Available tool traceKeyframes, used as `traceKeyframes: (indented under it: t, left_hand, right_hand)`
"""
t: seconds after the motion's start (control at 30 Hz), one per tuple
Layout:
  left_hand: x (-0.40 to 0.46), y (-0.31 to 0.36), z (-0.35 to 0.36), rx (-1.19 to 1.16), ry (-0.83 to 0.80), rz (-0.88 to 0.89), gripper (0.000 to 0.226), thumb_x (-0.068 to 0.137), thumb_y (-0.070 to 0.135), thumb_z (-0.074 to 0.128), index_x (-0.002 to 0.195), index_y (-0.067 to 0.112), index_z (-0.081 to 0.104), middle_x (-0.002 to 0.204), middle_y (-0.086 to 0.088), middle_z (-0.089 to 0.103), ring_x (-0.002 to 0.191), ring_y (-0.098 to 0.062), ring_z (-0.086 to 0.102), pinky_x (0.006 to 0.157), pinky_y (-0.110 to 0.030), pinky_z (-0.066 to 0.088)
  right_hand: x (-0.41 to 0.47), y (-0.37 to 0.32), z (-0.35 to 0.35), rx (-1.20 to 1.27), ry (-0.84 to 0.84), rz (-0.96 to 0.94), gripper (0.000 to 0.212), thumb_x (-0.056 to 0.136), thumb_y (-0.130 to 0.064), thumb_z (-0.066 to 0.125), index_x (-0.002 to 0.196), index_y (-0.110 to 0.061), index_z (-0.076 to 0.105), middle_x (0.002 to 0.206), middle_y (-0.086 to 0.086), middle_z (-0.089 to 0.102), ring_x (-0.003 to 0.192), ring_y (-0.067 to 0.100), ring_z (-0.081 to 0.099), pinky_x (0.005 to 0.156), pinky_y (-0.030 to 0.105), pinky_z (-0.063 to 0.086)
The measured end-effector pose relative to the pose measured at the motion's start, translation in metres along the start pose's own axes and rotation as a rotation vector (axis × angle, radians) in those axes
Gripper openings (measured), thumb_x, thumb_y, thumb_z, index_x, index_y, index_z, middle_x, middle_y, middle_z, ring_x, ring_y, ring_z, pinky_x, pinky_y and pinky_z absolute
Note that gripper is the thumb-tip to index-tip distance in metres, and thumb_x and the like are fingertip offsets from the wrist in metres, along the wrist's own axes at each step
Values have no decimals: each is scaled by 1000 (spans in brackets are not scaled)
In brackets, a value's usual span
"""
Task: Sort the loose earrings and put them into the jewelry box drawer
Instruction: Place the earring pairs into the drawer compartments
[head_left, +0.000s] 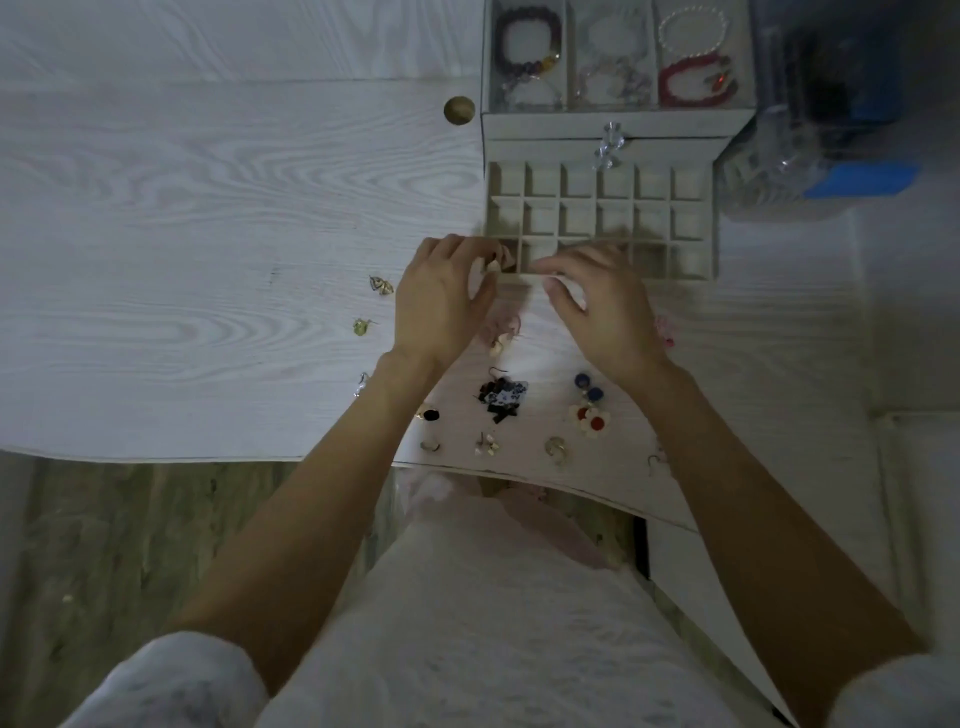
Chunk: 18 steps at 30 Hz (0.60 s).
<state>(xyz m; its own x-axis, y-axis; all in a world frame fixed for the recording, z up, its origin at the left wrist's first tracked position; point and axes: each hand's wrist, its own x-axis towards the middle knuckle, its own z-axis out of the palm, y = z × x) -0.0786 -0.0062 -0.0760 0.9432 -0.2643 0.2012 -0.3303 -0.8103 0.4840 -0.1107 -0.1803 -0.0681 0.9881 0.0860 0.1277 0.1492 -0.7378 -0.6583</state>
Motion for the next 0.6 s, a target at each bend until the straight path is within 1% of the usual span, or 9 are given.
traceKeyframes:
  t: [0.07,0.13,0.2,0.23,0.3,0.37,0.4,0.47,0.6]
  left_hand:
    - [-5,20,3,-49,-12,100,25,83,23,52,102,10,64,94,-7,66,87,-28,57,71,-33,45]
    - [-8,45,17,-112,-104,222,29,84,26,51,103,8,64,95,-8,66,87,-27,58,69,-33,47]
    - [-9,68,39,-133,-209,323,27,83,19,59,106,7,65,100,-12,66,90,-30,60,71,-33,48]
    - [-9,81,53,-129,-259,356,28,80,13,63,107,6,64,103,-14,66,93,-32,61,72,-34,50]
    - [-5,95,74,-85,-360,358,35,74,5,67,110,3,63,109,-20,64,99,-37,60,75,-40,53]
    - [0,104,86,-27,-416,318,38,77,0,62,115,1,60,116,-23,60,107,-39,55,78,-46,54]
    - [1,106,90,20,-435,290,38,80,-1,59,119,1,57,121,-22,57,113,-38,51,81,-46,53]
    - [3,111,95,113,-469,263,38,86,0,53,123,4,53,129,-17,51,121,-33,44,90,-42,48]
    - [8,112,91,59,-487,194,24,87,4,54,110,4,59,120,-15,55,112,-31,49,87,-38,46]
  right_hand:
    - [-26,15,-25,13,89,88,19,89,-9,54,101,-11,68,95,4,65,92,20,56,77,27,40]
    - [-48,33,-44,-44,143,196,19,86,-8,56,101,-12,67,96,4,66,90,21,57,76,28,42]
    - [-58,54,-50,-106,123,308,19,83,-8,61,101,-10,67,97,11,66,86,27,60,75,33,46]
    - [-62,64,-52,-132,88,373,22,82,-9,64,103,-10,67,98,13,65,85,29,60,74,32,45]
    - [-58,72,-48,-152,19,443,27,82,-14,65,109,-12,65,100,15,62,87,30,59,73,27,40]
    - [-55,72,-44,-171,-10,418,28,84,-22,64,112,-16,65,101,15,61,89,30,58,72,28,39]
    - [-54,69,-42,-183,-15,395,28,86,-24,62,113,-19,65,101,15,60,90,30,56,72,29,40]
    - [-56,66,-42,-205,-2,384,27,87,-23,58,113,-22,65,100,15,60,91,31,55,71,31,41]
    - [-58,67,-38,-253,12,472,15,86,-10,56,96,-7,66,101,17,57,92,33,54,71,35,42]
